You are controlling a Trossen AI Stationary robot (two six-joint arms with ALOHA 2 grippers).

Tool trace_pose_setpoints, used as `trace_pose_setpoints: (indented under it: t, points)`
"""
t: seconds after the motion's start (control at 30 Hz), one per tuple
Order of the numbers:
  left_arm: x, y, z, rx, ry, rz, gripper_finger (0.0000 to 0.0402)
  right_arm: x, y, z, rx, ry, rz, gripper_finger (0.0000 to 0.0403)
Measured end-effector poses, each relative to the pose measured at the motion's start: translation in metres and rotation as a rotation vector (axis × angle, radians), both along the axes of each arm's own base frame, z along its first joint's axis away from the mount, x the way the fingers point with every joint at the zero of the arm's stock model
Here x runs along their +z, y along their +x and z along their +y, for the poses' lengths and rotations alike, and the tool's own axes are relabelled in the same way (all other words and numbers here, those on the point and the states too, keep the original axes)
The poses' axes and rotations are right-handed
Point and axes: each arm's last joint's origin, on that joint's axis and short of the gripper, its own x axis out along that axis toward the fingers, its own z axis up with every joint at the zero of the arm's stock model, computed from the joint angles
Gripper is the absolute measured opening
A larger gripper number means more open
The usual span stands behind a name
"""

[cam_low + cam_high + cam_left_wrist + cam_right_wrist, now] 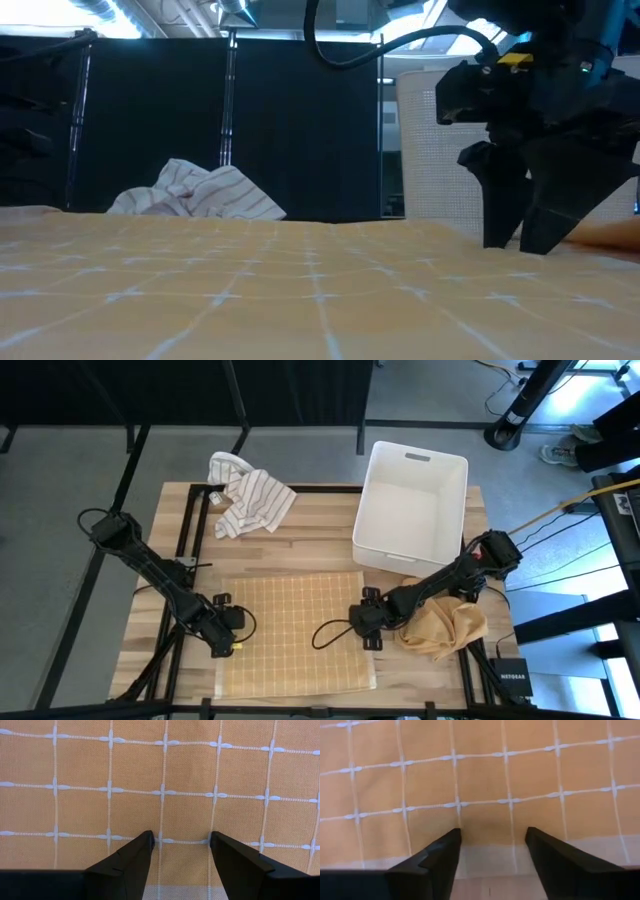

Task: Fold towel
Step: Fold the yellow patterned towel

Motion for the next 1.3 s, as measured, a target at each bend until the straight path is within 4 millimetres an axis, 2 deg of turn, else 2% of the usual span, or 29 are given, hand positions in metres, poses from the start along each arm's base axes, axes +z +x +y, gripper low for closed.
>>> trace_pose_setpoints:
  t: [0.17,0.4,0.7,1.0,1.3]
  points:
    - [0.0,0.0,0.0,-0.001,0.0,0.0,0.0198,0.002,0.001,0.0,0.06,0.011,0.018,0.0269]
    - [0.0,0.0,0.0,-0.001,0.001,0.0,0.0198,0.016,0.008,0.003,0.09,-0.008,0.02,0.0252]
    - [0.0,0.0,0.0,0.0,0.001,0.0,0.0198,0.001,0.002,0.0,0.094,-0.015,0.006,0.0244]
    - [0.0,0.0,0.0,0.011,0.001,-0.004,0.0198,-0.003,-0.001,-0.001,0.101,-0.026,0.004,0.0243]
    - [0.0,0.0,0.0,0.057,-0.003,-0.013,0.0247,-0.003,-0.001,-0.001,0.091,-0.024,0.0,0.0243]
